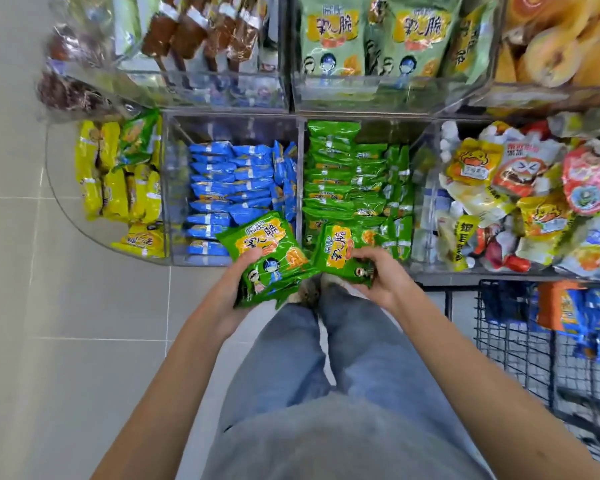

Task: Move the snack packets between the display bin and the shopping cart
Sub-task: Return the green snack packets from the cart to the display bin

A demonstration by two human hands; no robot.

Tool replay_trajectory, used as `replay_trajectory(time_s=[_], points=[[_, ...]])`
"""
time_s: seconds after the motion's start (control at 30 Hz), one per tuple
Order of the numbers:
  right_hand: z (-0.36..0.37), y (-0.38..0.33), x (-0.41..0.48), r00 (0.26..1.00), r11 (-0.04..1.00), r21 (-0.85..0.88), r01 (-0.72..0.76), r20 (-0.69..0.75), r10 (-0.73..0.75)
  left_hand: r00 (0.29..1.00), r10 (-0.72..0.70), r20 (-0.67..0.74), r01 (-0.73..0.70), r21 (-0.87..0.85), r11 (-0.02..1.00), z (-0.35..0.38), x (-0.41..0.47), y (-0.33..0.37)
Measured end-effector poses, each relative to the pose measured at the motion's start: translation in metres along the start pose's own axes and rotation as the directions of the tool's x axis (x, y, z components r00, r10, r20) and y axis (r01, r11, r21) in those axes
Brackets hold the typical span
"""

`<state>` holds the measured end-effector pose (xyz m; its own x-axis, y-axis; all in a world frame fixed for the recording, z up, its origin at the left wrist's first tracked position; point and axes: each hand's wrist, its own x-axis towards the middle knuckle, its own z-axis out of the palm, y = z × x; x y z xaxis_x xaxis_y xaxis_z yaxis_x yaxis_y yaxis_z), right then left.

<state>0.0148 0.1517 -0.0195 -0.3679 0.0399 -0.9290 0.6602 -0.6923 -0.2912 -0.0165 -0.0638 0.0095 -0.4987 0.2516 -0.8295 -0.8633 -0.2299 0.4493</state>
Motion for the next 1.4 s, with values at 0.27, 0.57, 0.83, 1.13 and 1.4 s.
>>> replay_trajectory(time_s=[0.27,0.57,0.83,1.13,1.4], points=[[-0.01,-0.012,0.034,0.98,0.968,-0.155,0.197,-0.004,-0.2,0.998,-0.048,-0.047,0.046,-0.046,0.998,-0.006,0.011,-0.013],[-0.001,0.01,0.071,0.897,0.802,-0.47,0.368,-0.048,-0.44,0.997,-0.045,-0.061,0.039,-0.09,0.995,-0.002,0.016,-0.02],[-0.002,0.019,0.094,0.718,0.176,-0.953,0.246,0.057,-0.693,0.998,-0.046,-0.048,0.04,-0.12,0.992,-0.002,0.018,-0.026],[-0.004,0.026,0.097,0.675,-0.09,-0.981,0.171,0.183,-0.715,0.999,-0.033,-0.04,0.028,-0.116,0.993,-0.003,0.016,-0.034],[-0.004,0.022,0.091,0.776,0.112,-0.983,0.144,0.042,-0.629,0.998,-0.035,-0.047,0.029,-0.126,0.992,-0.004,0.013,-0.039]])
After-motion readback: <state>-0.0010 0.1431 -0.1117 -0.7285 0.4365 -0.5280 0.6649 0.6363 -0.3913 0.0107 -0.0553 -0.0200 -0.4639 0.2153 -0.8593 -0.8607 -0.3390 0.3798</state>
